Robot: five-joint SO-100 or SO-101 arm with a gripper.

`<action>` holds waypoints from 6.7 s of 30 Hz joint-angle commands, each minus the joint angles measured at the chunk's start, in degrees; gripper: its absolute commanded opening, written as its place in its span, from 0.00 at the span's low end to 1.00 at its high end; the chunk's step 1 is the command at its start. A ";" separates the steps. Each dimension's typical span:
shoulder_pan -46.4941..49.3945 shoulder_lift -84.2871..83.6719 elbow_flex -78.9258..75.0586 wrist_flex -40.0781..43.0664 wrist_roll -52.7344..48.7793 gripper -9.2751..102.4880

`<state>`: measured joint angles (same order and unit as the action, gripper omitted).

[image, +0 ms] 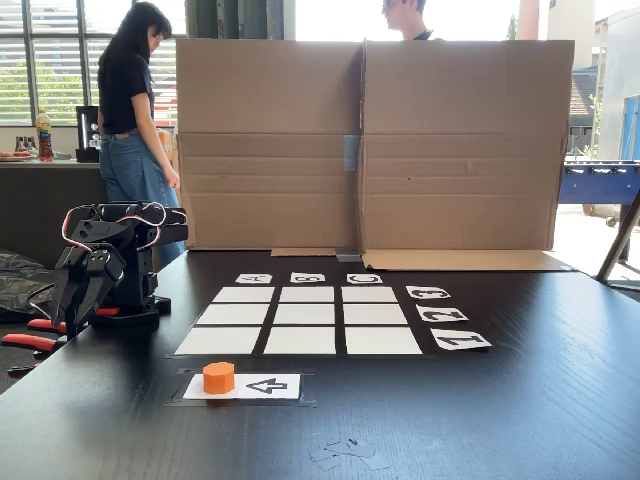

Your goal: Pick up the round, orange token and place it in the grid on square A1.

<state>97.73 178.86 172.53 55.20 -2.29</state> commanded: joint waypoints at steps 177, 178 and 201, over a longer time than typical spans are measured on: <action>-49.04 -43.95 -46.67 26.63 10.81 0.18; -49.83 -42.89 -44.74 26.54 10.90 0.18; -57.66 -58.71 -30.15 6.94 11.16 0.18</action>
<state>40.78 121.82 142.47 63.81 8.88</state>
